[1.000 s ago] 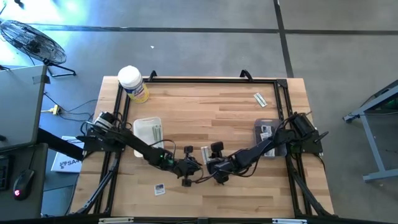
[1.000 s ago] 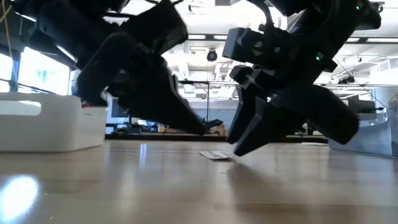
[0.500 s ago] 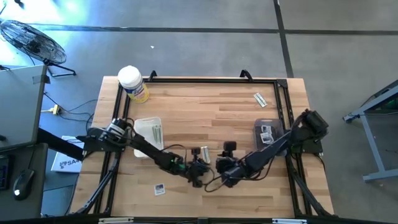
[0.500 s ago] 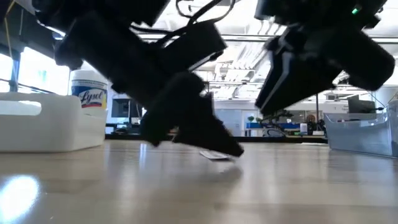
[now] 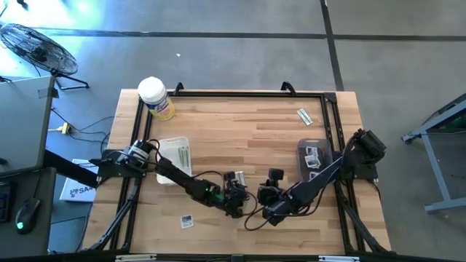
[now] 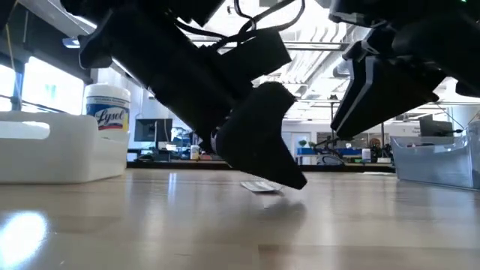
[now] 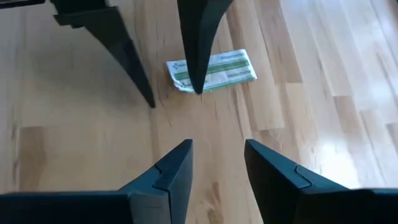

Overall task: Pick & Place First Aid Supplies
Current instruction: Put the green bandage into the white bin

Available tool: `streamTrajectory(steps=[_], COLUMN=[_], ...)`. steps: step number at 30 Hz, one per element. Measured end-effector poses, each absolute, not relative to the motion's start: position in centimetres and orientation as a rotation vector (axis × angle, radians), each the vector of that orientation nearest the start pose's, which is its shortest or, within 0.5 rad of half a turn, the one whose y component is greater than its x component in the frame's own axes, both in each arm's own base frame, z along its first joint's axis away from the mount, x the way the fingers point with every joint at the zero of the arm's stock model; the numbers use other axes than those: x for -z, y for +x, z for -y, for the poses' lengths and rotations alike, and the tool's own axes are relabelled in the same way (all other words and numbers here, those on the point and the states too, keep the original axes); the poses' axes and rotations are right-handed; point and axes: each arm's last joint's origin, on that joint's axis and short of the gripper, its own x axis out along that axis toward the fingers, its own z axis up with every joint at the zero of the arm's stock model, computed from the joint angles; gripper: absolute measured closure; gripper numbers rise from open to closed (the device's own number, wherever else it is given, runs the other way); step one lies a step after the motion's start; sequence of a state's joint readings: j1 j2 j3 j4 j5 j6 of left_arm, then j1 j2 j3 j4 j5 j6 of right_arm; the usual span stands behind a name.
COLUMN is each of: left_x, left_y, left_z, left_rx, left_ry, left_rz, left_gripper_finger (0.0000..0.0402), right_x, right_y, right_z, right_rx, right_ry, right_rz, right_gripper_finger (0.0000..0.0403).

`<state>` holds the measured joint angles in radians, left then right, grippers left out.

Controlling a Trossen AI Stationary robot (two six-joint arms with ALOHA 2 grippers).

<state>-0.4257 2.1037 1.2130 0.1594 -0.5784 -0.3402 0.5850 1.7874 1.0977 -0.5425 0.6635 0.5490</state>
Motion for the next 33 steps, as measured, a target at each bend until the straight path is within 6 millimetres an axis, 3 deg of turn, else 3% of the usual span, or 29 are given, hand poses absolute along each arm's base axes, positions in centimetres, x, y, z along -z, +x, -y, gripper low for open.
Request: streamTrajectory(steps=[11, 17, 24, 33], left_x=[-12.4, -10.5, -9.9, -9.5], left_y=[38.9, 39.1, 39.4, 39.4], left_z=[16.4, 16.1, 15.8, 15.1], left_rx=[-0.29, -0.312, -0.348, -0.403], left_ry=[-0.02, -0.039, -0.097, -0.148], left_rz=[-0.575, -0.6, -0.594, -0.616], left_gripper_finger=[0.026, 0.0277, 0.0292, 0.0366], right_x=[-16.7, -16.8, -16.8, -16.8], right_y=[28.7, 28.5, 28.5, 28.5], right_z=[-17.5, -17.8, -17.9, -17.9], right_rx=[0.35, 0.346, 0.345, 0.345], right_ry=[-0.193, -0.19, -0.179, -0.178], right_rz=[-0.885, -0.874, -0.867, -0.864], right_gripper_finger=[0.0263, 0.0263, 0.0263, 0.0263])
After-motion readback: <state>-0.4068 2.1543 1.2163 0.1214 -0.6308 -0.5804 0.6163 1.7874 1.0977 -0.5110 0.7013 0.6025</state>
